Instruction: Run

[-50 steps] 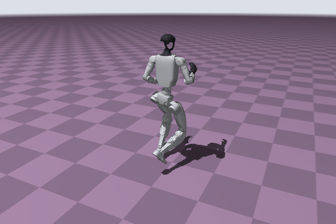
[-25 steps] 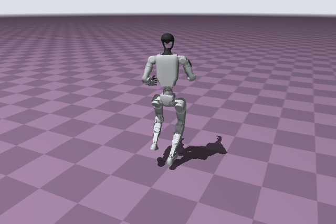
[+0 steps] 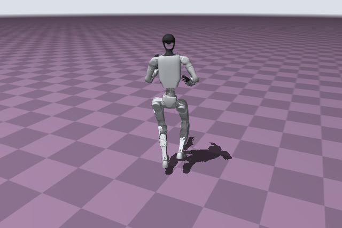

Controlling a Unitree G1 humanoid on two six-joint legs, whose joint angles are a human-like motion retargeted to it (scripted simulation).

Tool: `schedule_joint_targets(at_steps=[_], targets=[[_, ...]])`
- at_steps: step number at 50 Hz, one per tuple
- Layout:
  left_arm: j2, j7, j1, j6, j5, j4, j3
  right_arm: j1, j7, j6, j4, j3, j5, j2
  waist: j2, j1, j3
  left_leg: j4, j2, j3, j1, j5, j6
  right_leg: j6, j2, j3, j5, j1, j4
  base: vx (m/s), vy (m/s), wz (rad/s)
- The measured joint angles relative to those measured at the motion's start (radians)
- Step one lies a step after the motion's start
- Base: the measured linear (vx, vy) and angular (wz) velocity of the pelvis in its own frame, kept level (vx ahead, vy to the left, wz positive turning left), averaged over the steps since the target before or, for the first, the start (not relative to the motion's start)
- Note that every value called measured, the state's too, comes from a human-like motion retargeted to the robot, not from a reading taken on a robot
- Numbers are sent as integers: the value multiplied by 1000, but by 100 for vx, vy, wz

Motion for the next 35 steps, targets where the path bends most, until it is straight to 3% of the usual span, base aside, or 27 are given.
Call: schedule_joint_targets(at_steps=[5,8,12,15,18,21,25,32,35], targets=[[6,-7,-91,-51,-2,-113,-23,175,38,0,-45,-57,77,-67,122,-73,-38,-77,154,-23,180,156,-154,42,178,-108,-6,-67,-553,2,-7,39],[4,-35,-61,-68,-14,-131,-54,200,33,0,-77,-88,110,-63,175,-62,-49,82,259,-18,185,249,-197,55,279,-126,44,-55,-724,-3,-7,30],[-23,-80,56,-45,-69,-87,-93,114,-18,-2,-126,-96,105,-32,189,-11,-18,432,369,-10,143,319,-171,-22,324,-119,5,-23,-549,-3,-6,30],[-43,-117,169,8,-102,0,-100,-38,-84,11,-151,-104,57,2,180,47,30,672,439,-10,62,307,-107,-92,337,-103,-98,20,-382,-3,-8,17],[-44,-156,264,49,-110,95,-76,-251,-161,29,-167,-123,-11,32,154,99,68,792,465,-10,-74,263,-41,-118,339,-73,-169,75,-330,-3,-5,12],[-23,-197,381,61,-127,119,-44,-405,-213,30,-231,-150,-42,36,128,145,68,784,451,7,-220,219,-6,-102,340,-36,-177,146,-367,-1,0,17],[23,-245,518,53,-170,85,0,-514,-241,22,-327,-174,-32,14,65,188,51,580,359,71,-354,174,-6,-24,290,4,-117,262,-459,2,3,49],[33,-274,624,23,-207,11,40,-475,-200,-1,-385,-155,-21,1,-32,203,-8,-68,115,132,-377,215,-83,168,144,16,171,397,-507,2,7,53],[6,-256,611,18,-205,-20,34,-408,-168,0,-361,-131,-28,16,-56,176,-15,-115,41,124,-366,220,-64,190,71,7,260,407,-361,-2,6,45]])
